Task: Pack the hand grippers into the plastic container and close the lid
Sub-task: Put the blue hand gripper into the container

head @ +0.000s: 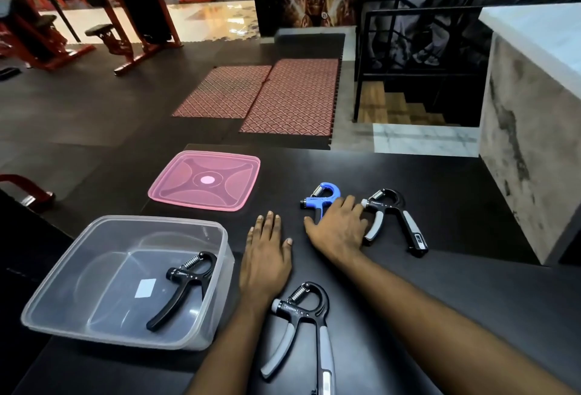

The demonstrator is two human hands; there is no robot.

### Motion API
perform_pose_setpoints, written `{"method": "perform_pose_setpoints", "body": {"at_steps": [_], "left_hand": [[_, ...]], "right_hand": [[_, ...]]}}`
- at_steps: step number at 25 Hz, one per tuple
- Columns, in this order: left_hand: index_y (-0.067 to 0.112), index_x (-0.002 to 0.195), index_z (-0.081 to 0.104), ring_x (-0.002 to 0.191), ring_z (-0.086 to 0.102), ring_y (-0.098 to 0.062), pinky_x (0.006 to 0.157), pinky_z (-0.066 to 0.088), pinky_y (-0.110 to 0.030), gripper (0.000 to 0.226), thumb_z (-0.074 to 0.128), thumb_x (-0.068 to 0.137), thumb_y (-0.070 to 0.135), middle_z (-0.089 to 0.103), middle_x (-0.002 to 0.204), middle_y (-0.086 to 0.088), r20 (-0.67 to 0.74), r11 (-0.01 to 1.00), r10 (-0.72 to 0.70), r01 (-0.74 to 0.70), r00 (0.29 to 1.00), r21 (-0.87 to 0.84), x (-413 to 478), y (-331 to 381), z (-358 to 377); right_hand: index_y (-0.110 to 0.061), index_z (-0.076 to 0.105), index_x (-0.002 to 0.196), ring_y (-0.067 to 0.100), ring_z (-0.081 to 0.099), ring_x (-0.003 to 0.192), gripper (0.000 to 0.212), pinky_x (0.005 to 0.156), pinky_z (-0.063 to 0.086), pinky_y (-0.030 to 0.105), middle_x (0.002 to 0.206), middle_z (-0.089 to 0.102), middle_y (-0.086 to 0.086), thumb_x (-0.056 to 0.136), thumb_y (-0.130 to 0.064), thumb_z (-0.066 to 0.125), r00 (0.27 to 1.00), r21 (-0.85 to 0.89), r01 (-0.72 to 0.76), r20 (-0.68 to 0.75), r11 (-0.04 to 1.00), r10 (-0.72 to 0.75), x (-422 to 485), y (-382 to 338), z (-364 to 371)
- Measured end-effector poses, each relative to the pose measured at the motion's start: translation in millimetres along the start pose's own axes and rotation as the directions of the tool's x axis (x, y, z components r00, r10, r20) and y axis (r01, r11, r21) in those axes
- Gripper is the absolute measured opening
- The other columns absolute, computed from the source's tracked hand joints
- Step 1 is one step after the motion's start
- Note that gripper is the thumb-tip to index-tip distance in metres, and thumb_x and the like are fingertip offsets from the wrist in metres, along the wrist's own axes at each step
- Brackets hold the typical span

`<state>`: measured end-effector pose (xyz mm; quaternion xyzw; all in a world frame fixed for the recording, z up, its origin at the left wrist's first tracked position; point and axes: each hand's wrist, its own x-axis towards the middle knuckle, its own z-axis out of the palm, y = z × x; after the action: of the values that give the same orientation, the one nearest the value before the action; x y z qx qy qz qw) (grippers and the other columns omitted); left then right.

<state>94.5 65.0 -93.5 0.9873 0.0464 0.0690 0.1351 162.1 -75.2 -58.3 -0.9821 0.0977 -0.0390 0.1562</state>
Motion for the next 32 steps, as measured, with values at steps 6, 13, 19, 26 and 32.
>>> {"method": "perform_pose_setpoints", "body": {"at_steps": [6, 13, 19, 26, 32], "left_hand": [[0.013, 0.152, 0.024, 0.151, 0.011, -0.021, 0.122, 0.009, -0.039, 0.062, 0.028, 0.097, 0.04, 0.017, 0.163, -0.004, 0.06, 1.0, -0.015, 0.015, 0.998, 0.001, -0.9, 5.3, -9.0], [-0.006, 0.14, 0.037, 0.143, 0.028, -0.034, 0.119, 0.017, -0.037, 0.053, 0.038, 0.099, 0.028, 0.035, 0.151, -0.025, 0.221, 0.974, -0.013, 0.062, 0.975, -0.216, 17.4, 24.9, -71.1], [0.001, 0.124, 0.053, 0.121, 0.052, -0.039, 0.099, 0.041, -0.045, 0.04, 0.04, 0.097, 0.028, 0.057, 0.128, -0.022, 0.01, 0.96, 0.096, -0.09, 0.995, -0.265, 14.6, 3.7, -162.5], [0.003, 0.124, 0.056, 0.119, 0.055, -0.038, 0.097, 0.046, -0.046, 0.04, 0.041, 0.096, 0.027, 0.06, 0.126, -0.022, -0.075, 0.967, 0.141, -0.153, 0.987, -0.203, -17.7, -141.0, -224.2], [0.005, 0.092, 0.062, 0.097, 0.061, -0.041, 0.08, 0.049, -0.044, 0.027, 0.042, 0.087, 0.022, 0.066, 0.101, -0.021, -0.087, 0.988, 0.044, -0.056, 0.995, -0.142, -42.3, -261.6, -239.8]], "right_hand": [[-0.003, 0.054, 0.127, 0.036, 0.049, 0.125, 0.071, 0.098, 0.042, 0.041, 0.13, 0.053, 0.017, 0.079, -0.054, 0.063, 0.99, 0.327, -0.086, 0.133, 0.941, 0.045, 12.2, 11.5, -22.7], [-0.011, 0.071, 0.103, 0.032, 0.064, 0.102, 0.075, 0.08, 0.051, 0.037, 0.11, 0.068, 0.012, 0.055, -0.066, 0.055, 0.99, 0.477, -0.113, 0.124, 0.872, 0.061, 5.4, -11.1, -87.7], [-0.02, 0.064, 0.067, 0.029, 0.065, 0.087, 0.04, 0.065, 0.045, 0.034, 0.092, 0.07, 0.01, 0.063, -0.059, 0.062, 0.997, 0.555, -0.064, -0.001, 0.829, 0.077, -45.0, -57.8, -134.7], [-0.02, 0.074, 0.08, 0.021, 0.067, 0.08, 0.053, 0.062, 0.048, 0.031, 0.082, 0.075, 0.001, 0.054, -0.062, 0.055, 0.998, 0.529, -0.055, -0.007, 0.847, 0.069, -134.7, -155.6, -113.4], [-0.02, 0.076, 0.07, 0.023, 0.068, 0.069, 0.049, 0.064, 0.057, 0.035, 0.072, 0.074, 0.001, 0.054, -0.061, 0.055, 0.996, 0.438, 0.011, 0.078, 0.899, -0.05, -202.0, -248.3, -80.7]]}}
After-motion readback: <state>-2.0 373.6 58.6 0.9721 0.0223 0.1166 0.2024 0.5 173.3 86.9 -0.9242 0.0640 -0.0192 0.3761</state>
